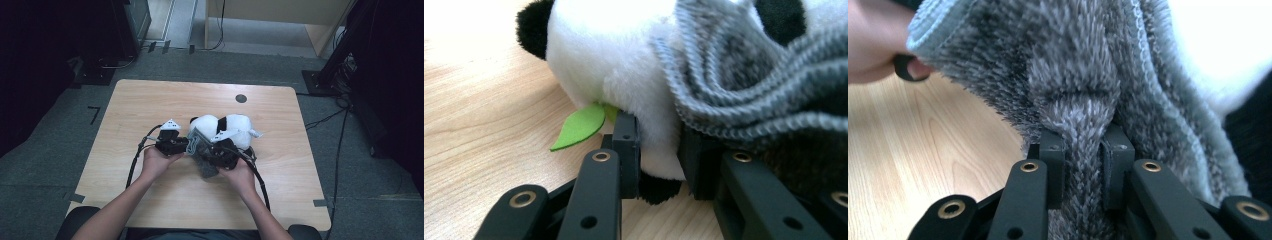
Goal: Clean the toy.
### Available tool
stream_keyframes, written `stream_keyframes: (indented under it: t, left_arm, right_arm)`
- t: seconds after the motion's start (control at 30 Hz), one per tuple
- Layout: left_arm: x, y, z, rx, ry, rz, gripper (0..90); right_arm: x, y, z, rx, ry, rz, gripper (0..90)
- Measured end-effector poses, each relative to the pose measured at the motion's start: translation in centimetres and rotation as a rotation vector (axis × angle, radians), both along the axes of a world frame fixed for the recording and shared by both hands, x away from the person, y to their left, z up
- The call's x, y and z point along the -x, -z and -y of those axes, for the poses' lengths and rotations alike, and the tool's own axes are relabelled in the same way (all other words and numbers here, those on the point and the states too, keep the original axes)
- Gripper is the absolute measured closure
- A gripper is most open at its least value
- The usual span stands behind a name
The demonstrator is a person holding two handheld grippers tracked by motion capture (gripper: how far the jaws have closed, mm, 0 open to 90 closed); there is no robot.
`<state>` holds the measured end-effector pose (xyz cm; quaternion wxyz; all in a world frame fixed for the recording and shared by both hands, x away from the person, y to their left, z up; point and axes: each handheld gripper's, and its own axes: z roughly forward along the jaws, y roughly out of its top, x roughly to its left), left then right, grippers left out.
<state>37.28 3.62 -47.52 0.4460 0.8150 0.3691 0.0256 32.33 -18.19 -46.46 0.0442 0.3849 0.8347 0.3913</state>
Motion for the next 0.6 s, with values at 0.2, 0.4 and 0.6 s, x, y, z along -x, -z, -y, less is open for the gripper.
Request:
stream_keyframes:
  t: [0.2, 0.4, 0.6]
  left_arm:
    - [-0.1, 0.0, -0.1, -0.001, 0.009, -0.001, 72.4]
    - [-0.3, -0.2, 0.0, 0.010, 0.010, -0.002, 72.5]
    - [-0.2, -0.2, 0.3, 0.004, 0.014, 0.006, 72.5]
  right_arm:
    - [0.2, 0.5, 1.0, 0.017, 0.003, -0.041, 77.0]
    - [0.8, 0.1, 3.1, 0.054, 0.040, -0.059, 76.9]
    - [1.5, -0.5, 5.9, 0.060, 0.074, -0.084, 76.4]
